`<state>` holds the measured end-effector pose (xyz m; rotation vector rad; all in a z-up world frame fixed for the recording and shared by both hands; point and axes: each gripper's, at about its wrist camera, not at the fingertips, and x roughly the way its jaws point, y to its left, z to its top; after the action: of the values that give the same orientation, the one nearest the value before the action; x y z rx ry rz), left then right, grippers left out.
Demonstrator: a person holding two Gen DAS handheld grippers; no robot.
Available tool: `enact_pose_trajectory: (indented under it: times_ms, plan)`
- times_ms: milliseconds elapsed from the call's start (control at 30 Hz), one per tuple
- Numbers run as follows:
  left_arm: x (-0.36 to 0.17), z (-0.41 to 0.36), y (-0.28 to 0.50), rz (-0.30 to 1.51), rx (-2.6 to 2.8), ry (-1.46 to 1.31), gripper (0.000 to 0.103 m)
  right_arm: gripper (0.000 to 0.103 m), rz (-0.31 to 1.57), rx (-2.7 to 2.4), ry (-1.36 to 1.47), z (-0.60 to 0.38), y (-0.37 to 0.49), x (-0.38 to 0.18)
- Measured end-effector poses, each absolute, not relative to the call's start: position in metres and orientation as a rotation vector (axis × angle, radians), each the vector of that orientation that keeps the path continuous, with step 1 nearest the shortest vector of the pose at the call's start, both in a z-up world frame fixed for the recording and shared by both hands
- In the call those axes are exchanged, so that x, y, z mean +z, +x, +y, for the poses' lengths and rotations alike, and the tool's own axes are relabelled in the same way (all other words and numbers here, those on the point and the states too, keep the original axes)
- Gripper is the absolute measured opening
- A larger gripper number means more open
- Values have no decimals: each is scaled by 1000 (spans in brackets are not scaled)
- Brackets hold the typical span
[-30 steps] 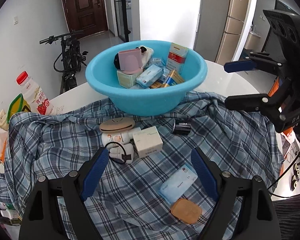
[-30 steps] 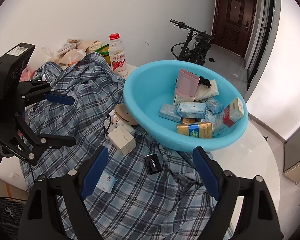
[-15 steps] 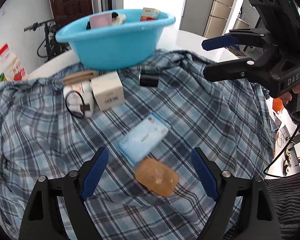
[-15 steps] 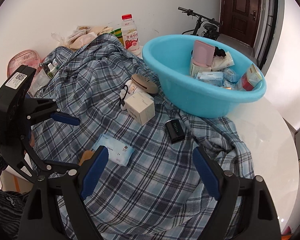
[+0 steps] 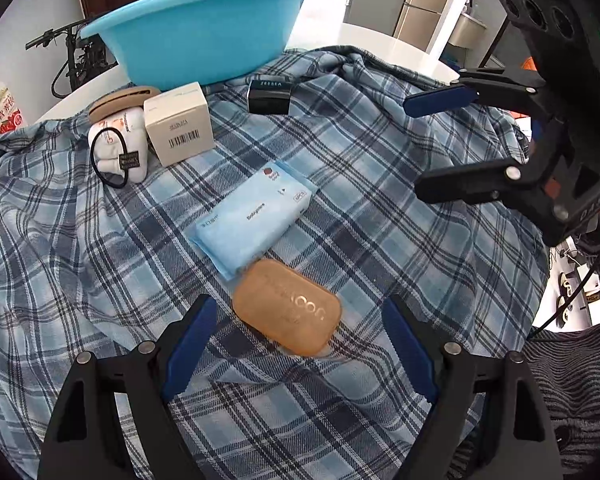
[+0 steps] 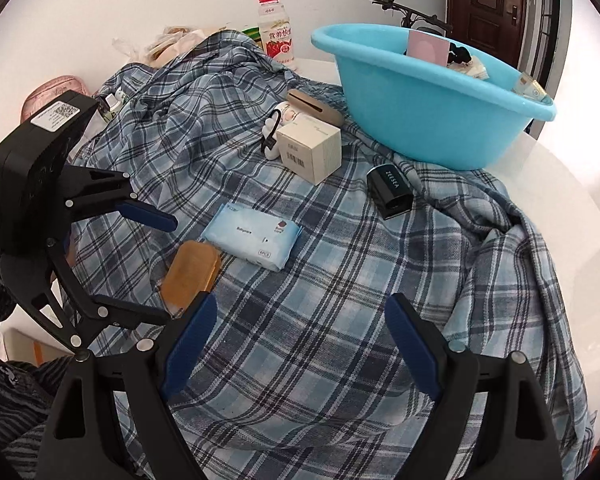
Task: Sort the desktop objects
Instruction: 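Move the left tool to the orange translucent soap bar and close on it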
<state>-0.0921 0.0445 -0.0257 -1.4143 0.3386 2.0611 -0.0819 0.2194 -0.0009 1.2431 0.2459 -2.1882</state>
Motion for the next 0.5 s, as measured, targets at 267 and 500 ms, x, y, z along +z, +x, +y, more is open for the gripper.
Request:
enact_pose_trajectory:
  times_ms: [267,500]
  plan:
    - [-38,46,-93,344,2055,-1430,86,85,203,-2149,1257,214,-67,-11]
    - [-46,52,-95,358,2043,-1435,86,85,210,-2126,1298,219,-62,-18]
